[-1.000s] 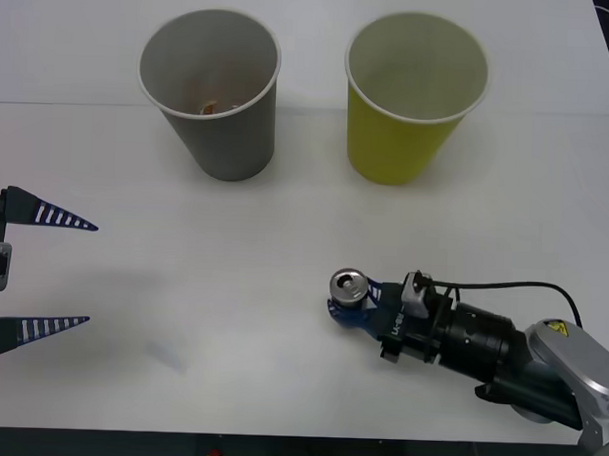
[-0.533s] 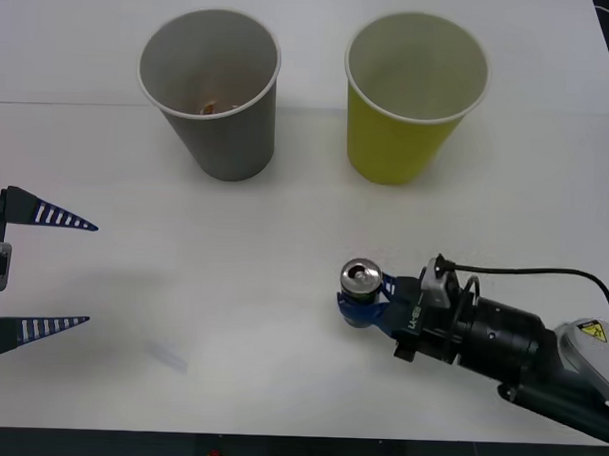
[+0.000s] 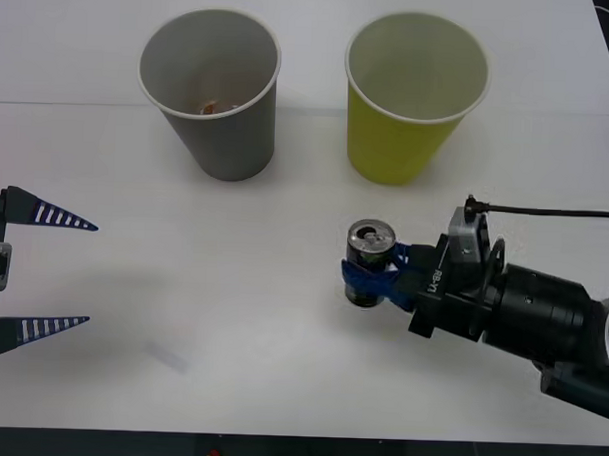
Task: Put the can into the green bin and the plastic bottle into the gray bin
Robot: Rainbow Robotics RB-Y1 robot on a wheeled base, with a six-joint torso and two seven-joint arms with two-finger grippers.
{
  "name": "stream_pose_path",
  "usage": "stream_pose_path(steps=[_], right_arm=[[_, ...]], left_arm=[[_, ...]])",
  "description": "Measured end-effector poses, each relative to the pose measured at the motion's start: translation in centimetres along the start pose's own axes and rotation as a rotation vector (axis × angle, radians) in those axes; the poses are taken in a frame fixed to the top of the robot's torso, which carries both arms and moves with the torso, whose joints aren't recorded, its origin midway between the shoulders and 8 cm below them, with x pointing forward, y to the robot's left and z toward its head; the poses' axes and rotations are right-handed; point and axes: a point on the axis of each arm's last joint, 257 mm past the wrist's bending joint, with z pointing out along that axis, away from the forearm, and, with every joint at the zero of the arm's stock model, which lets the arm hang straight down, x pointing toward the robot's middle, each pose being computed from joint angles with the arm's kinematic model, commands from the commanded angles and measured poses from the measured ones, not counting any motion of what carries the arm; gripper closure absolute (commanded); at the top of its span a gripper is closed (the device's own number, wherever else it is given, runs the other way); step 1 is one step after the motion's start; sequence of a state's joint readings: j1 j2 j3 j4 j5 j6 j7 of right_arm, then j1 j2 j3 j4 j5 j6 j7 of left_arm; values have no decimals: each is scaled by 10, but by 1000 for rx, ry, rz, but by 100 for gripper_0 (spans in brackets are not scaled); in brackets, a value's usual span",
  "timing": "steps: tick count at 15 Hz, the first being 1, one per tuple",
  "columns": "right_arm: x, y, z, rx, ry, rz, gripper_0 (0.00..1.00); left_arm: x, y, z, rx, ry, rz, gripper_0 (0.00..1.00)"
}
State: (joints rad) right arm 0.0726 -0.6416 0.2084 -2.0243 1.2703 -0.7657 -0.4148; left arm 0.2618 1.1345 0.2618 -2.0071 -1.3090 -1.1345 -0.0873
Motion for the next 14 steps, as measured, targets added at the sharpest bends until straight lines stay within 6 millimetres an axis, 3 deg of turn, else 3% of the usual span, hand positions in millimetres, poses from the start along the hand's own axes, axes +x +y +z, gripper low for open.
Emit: stream_pose_path(steps=[3, 6, 10, 14], right_arm=[[-34, -5, -15, 36, 8, 42, 100], [-61, -10, -42, 62, 70, 68, 100], [-89, -17, -74, 103, 142, 136, 100], [-110, -34, -90, 161, 189, 144, 100]], left_arm=[[0, 0, 0, 0, 0, 0, 0], [0, 0, 0, 0, 0, 0, 0], [0, 0, 0, 0, 0, 0, 0], [0, 0, 0, 0, 0, 0, 0]])
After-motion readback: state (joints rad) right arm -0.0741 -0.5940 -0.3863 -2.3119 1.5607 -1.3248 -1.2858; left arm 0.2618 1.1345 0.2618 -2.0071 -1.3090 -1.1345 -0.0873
